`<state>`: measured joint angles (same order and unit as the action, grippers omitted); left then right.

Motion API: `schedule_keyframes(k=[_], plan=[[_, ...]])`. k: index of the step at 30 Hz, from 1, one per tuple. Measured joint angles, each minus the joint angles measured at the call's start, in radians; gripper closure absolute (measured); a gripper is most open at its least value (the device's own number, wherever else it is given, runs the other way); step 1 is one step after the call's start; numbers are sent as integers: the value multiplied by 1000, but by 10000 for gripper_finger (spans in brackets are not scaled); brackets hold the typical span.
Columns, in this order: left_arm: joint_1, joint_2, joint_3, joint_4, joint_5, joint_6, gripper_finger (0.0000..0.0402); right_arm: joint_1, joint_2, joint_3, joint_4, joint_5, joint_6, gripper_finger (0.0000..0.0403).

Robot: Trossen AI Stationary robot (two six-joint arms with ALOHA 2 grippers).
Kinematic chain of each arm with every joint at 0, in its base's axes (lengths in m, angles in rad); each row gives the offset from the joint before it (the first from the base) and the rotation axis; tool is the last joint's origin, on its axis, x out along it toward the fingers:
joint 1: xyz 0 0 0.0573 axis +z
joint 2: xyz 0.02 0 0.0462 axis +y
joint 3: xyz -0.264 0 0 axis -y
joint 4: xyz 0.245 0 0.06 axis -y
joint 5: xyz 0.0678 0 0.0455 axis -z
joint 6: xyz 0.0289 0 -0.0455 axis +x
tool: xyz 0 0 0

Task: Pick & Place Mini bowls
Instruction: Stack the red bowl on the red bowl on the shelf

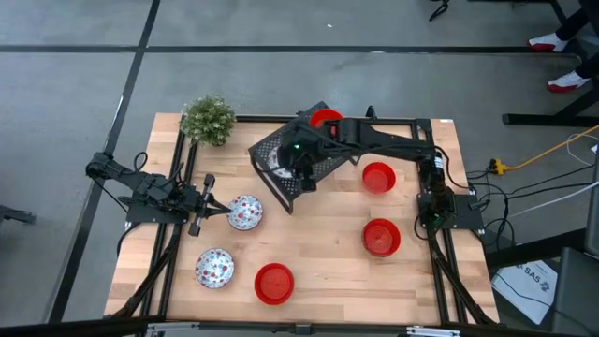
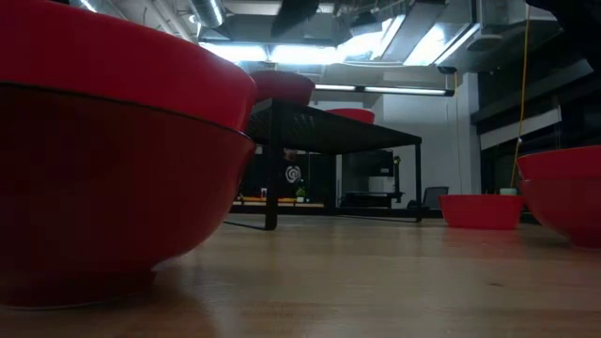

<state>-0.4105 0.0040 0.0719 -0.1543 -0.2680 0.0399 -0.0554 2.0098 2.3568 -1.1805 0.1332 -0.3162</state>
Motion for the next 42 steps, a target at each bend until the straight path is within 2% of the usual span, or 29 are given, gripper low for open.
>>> schedule_keyframes(k=[5, 17, 22, 27, 28, 30, 35, 38, 42], plan=[[0, 0, 0, 0, 0, 0, 398, 11, -29, 0, 58, -110, 151, 265], [0, 0, 0, 0, 0, 0, 398, 91, -31, -1, 117, -241, 464, 265], [0, 0, 0, 0, 0, 0, 398, 130, -31, -1, 133, -243, 549, 265], [0, 0, 0, 0, 0, 0, 398, 158, -31, -2, 187, -242, 515, 265], [0, 0, 0, 0, 0, 0, 398, 162, -31, -2, 212, -245, 547, 265], [0, 0, 0, 0, 0, 0, 398, 168, -31, -2, 283, -290, 625, 265], [0, 0, 0, 0, 0, 0, 398, 190, -19, -3, 426, -498, 753, 265], [0, 0, 0, 0, 0, 0, 398, 227, -9, -3, 477, -499, 899, 265], [0, 0, 0, 0, 0, 0, 398, 287, -3, -3, 459, -401, 1058, 265]])
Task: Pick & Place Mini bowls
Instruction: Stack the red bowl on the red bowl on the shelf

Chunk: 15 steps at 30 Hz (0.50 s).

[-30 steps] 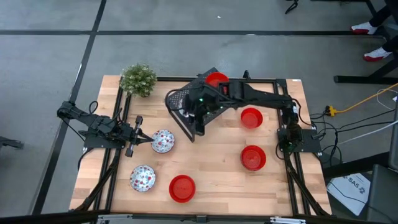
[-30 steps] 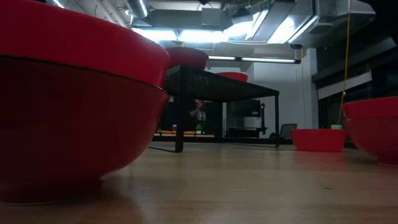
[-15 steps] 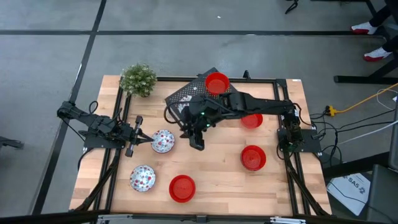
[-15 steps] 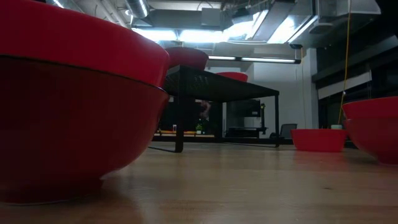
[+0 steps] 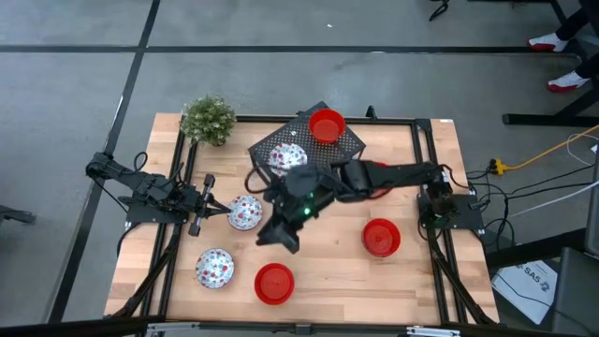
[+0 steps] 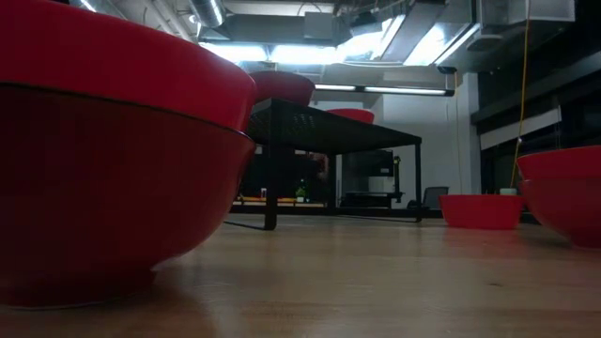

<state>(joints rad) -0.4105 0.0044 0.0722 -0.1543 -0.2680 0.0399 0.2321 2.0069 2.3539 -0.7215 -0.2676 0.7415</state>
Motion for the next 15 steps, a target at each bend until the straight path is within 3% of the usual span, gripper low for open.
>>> schedule_keyframes(k=[7, 15], plan=[[0, 0, 0, 0, 0, 0, 398, 127, 3, 0, -139, 164, 279, 265], [0, 0, 0, 0, 0, 0, 398, 312, 3, 0, -429, 321, 622, 265]])
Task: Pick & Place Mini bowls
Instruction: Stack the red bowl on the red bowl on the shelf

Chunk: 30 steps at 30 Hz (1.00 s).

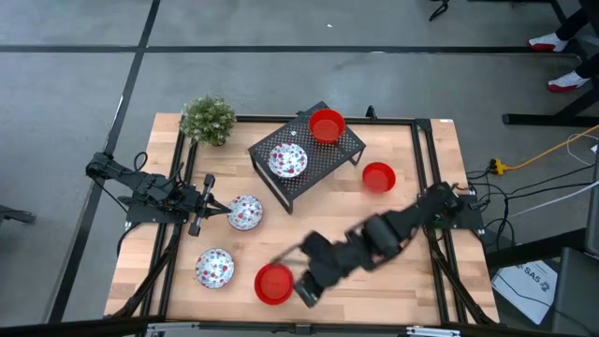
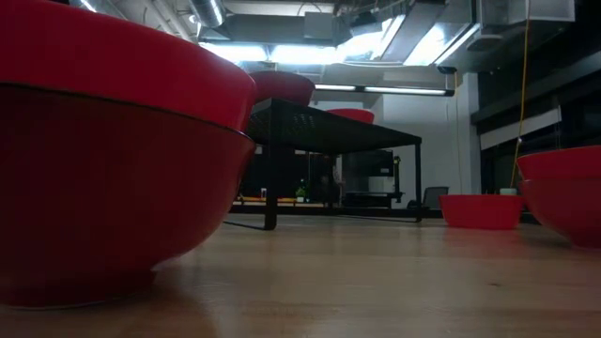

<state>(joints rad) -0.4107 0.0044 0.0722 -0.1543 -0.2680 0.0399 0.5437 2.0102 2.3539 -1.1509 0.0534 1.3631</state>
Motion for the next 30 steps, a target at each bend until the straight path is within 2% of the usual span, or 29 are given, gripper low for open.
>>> schedule_keyframes(k=[9, 14, 20, 26, 30], plan=[[0, 0, 0, 0, 0, 0, 398, 137, 0, 0, -244, 112, 271, 265], [0, 0, 0, 0, 0, 0, 398, 166, 0, 0, -416, 112, 354, 265], [0, 0, 0, 0, 0, 0, 398, 169, 3, -29, -417, 165, 339, 265], [0, 0, 0, 0, 0, 0, 398, 168, 1, -177, -418, 163, 331, 275], [0, 0, 0, 0, 0, 0, 398, 159, -62, -326, -419, 135, 335, 288]])
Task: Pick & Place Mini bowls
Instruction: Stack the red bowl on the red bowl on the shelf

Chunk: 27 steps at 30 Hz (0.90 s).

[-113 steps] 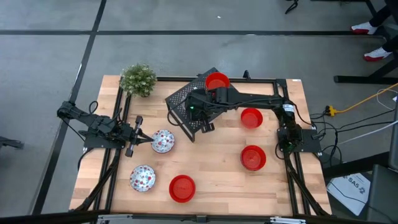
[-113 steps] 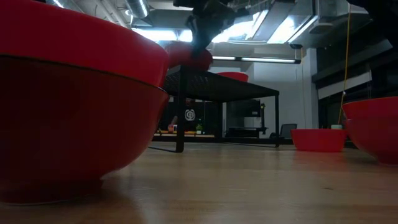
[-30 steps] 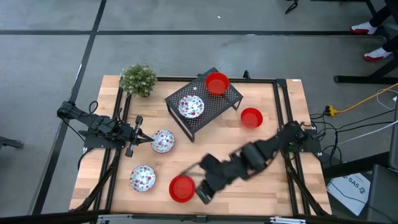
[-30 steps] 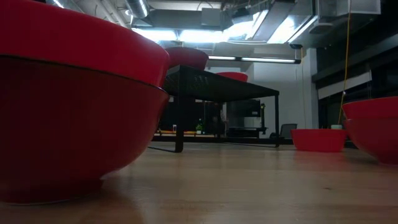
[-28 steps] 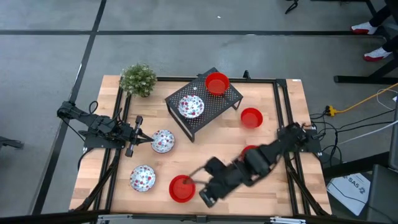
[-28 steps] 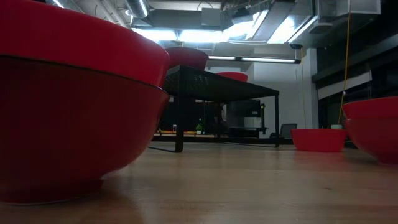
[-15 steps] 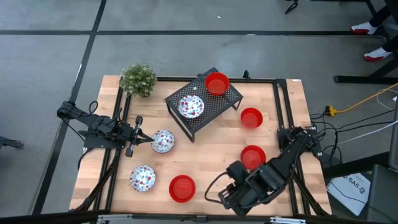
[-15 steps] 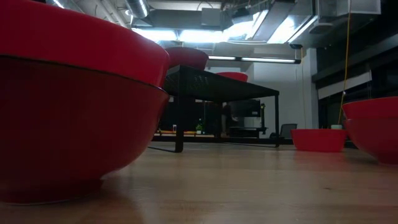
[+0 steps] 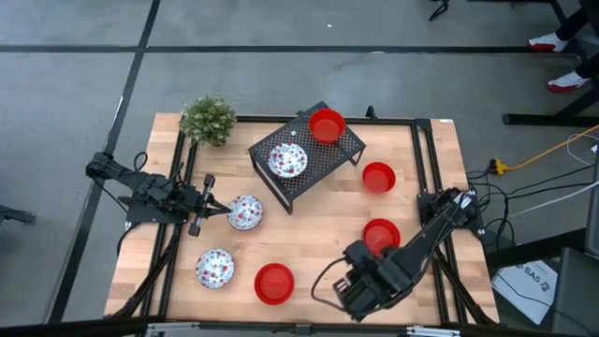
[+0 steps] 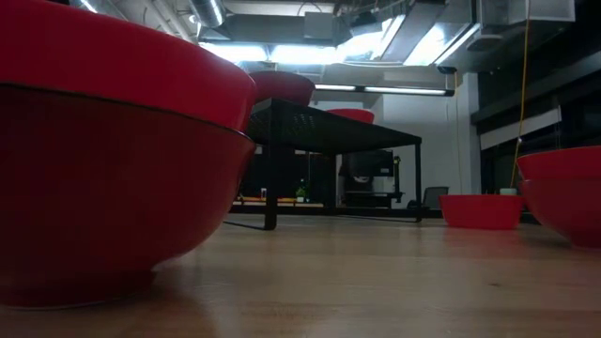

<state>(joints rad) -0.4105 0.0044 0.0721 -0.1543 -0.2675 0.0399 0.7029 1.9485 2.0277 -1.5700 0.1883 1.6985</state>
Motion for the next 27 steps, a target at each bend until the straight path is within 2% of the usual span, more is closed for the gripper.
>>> schedule_keyframes(k=[9, 18, 27], plan=[[0, 0, 0, 0, 0, 0, 398, -44, -190, -281, -1, -25, 45, 295], [0, 0, 0, 0, 0, 0, 398, -90, -197, -472, 89, -50, 8, 295], [0, 0, 0, 0, 0, 0, 398, -145, -198, -581, 236, -50, -58, 295]])
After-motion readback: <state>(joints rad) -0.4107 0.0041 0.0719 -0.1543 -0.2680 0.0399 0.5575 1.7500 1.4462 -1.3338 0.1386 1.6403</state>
